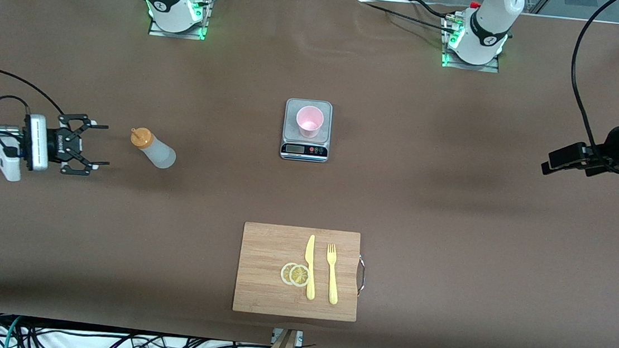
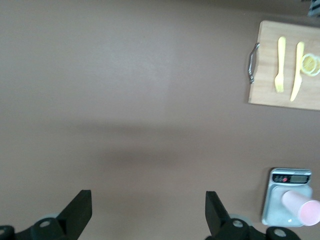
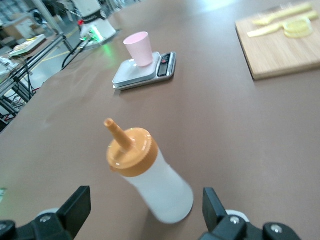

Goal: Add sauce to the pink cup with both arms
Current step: 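Grasp the white squeeze bottle with the right gripper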

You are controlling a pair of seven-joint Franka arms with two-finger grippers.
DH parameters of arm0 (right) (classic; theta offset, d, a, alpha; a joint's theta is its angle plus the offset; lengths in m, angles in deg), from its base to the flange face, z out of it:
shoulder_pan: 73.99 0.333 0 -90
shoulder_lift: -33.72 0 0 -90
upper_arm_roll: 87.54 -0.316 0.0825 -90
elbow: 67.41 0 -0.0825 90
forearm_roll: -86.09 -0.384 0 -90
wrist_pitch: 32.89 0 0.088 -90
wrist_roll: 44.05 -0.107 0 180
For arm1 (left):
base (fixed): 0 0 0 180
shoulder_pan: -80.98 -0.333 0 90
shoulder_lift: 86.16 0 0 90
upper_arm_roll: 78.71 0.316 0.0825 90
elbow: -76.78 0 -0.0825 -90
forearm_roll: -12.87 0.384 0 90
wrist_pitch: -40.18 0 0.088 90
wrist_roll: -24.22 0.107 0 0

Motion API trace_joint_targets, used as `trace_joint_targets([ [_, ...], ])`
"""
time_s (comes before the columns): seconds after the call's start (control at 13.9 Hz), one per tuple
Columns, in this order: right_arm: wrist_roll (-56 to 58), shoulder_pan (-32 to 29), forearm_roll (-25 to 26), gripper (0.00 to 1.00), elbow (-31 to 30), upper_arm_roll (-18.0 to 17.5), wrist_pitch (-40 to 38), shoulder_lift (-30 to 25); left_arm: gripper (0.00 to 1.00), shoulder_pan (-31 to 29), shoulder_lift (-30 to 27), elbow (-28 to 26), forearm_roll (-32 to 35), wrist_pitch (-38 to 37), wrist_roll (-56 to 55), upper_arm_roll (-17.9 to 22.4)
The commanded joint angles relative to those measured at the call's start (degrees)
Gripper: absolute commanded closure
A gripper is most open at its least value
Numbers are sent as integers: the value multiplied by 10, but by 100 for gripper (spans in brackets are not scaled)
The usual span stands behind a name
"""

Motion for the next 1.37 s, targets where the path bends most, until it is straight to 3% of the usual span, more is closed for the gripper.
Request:
trace_joint_targets([
  [0.0,82,-7,-41,1,10,-5,-16,52,0,-5,-15,7,27,-26,23,-10],
  [0.5,241,-6,-92,1,7,-7,-62,122,0,-6,-19,-3,36,-34,52,-8],
  [0.87,278,-6,-114,5,9,-24,-79,141,0,-5,-16,-2,58,-37,62,-10],
  [0.94,282,-6,-122,15,9,-24,-80,151,0,-4,-14,-1,58,-37,63,-10],
  [1.01,285,-6,-128,44,10,-24,-81,157,0,-2,-13,-1,58,-37,62,-10],
  [1.08,279,-6,-129,67,9,-24,-80,158,0,-1,-12,0,57,-37,61,-10],
  [1.15,277,-6,-129,76,9,-24,-80,160,0,-1,-9,4,55,-37,61,-10],
  [1.3,272,-5,-129,81,9,-24,-80,159,0,4,-9,6,54,-37,58,-10],
])
